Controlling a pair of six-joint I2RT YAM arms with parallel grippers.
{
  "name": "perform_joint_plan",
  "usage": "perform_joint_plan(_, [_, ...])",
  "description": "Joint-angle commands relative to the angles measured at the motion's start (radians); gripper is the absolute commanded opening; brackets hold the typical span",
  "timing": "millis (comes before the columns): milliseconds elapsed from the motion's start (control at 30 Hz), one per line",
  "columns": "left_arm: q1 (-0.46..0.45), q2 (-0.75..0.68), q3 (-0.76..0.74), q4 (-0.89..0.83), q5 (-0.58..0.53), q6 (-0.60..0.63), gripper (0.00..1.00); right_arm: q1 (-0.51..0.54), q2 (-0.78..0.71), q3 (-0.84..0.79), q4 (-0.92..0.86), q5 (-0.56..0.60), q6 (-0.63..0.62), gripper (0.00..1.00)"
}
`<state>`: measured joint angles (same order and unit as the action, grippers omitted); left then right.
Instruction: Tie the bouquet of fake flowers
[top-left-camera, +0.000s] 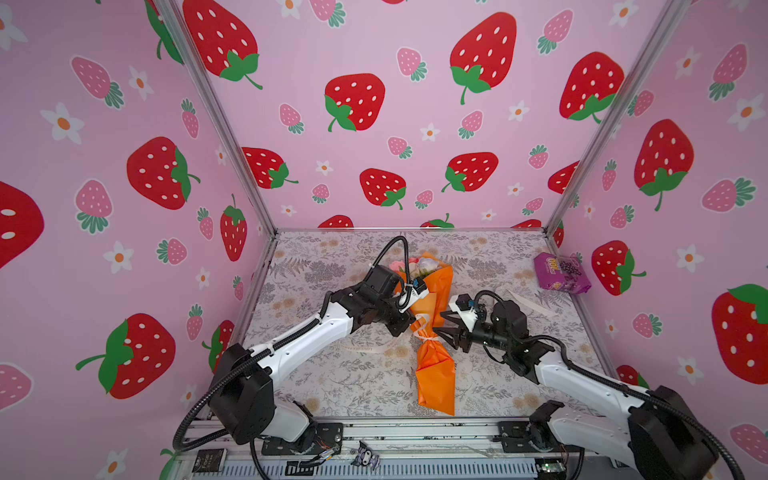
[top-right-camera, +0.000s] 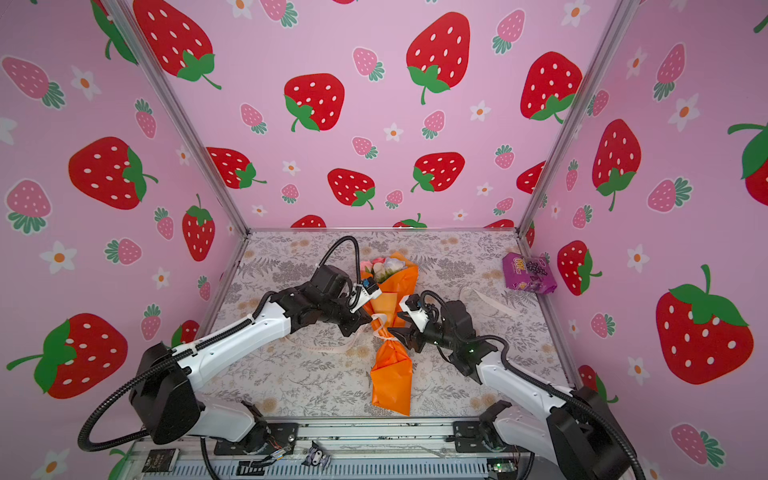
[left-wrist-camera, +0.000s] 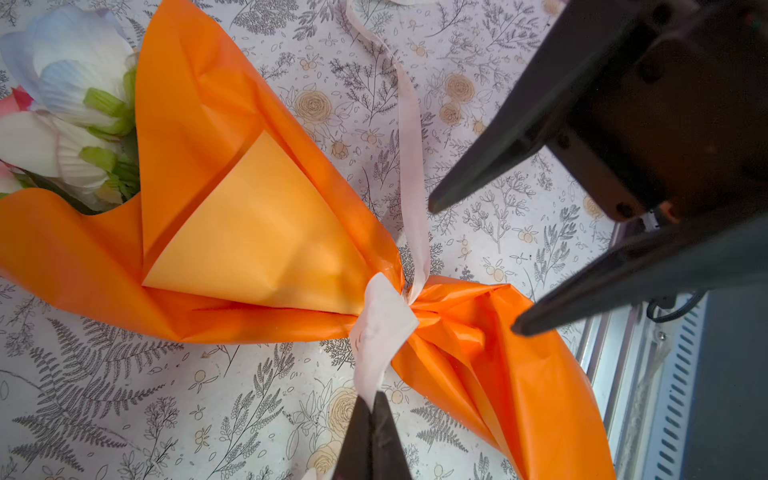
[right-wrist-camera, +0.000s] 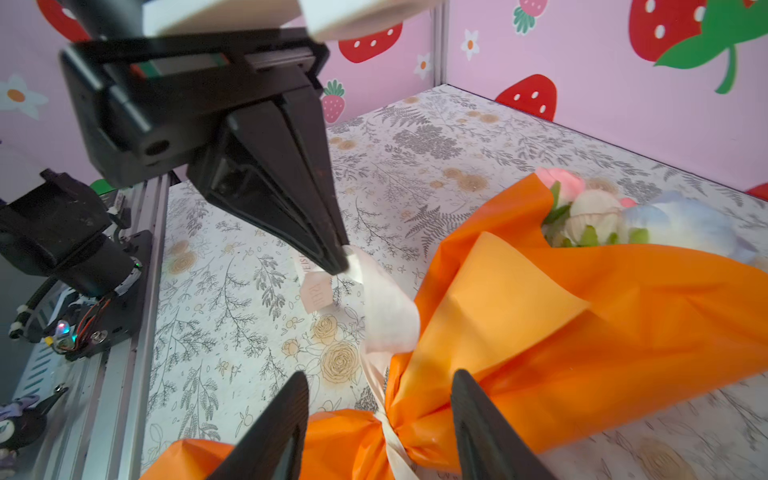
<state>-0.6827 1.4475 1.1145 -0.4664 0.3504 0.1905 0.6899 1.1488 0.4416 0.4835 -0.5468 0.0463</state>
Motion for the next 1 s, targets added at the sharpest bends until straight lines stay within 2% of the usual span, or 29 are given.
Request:
perform_joint_plan(0, [-0.007,-0.023,-0.021,0.033,0.008,-0.014,0.00,0.028,0.054,0.034,0.129,-0.014,-0.034,0.59])
perform_joint_plan(200, [-0.010,-0.026,-0.031,0.037,0.015,-0.021,0.01,0.056,0.143,0.034,0.236,0.076,-0.017,0.57])
perform_joint_plan(367, [-0.010,-0.038,-0.041,0.044,0.022,-0.019,0.01,0.067,0.197,0.044,0.281,0.084,-0.004,0.52])
perform_joint_plan(400, [-0.009,-0.042,-0.046,0.049,0.024,-0.019,0.02,0.067,0.204,0.046,0.282,0.086,-0.007,0.48])
perform_joint_plan(467, [-0.010,-0.047,-0.053,0.056,0.033,-0.021,0.03,0.070,0.217,0.044,0.294,0.103,-0.003,0.33])
perform_joint_plan(533, [-0.011,-0.055,-0.056,0.058,0.030,-0.029,0.04,0.072,0.215,0.037,0.306,0.116,-0.003,0.25])
perform_joint_plan(567, [-0.009,-0.062,-0.063,0.061,0.031,-0.027,0.05,0.071,0.207,0.028,0.318,0.135,0.000,0.17])
perform_joint_plan(667, [-0.007,-0.081,-0.078,0.056,0.009,-0.025,0.24,0.071,0.170,-0.021,0.383,0.179,0.005,0.04])
perform_joint_plan(733, [0.001,-0.102,-0.091,0.055,0.011,-0.030,0.40,0.072,0.153,-0.037,0.390,0.192,-0.009,0.04])
perform_joint_plan(800, [0.019,-0.131,-0.122,0.069,0.046,-0.023,0.49,0.072,0.144,-0.050,0.387,0.193,-0.026,0.04])
perform_joint_plan(833, [0.030,-0.145,-0.143,0.091,0.067,-0.026,0.58,0.072,0.141,-0.056,0.391,0.190,-0.030,0.04])
perform_joint_plan(967, [0.059,-0.150,-0.204,0.187,0.172,-0.028,0.61,0.072,0.148,-0.063,0.413,0.171,-0.019,0.04])
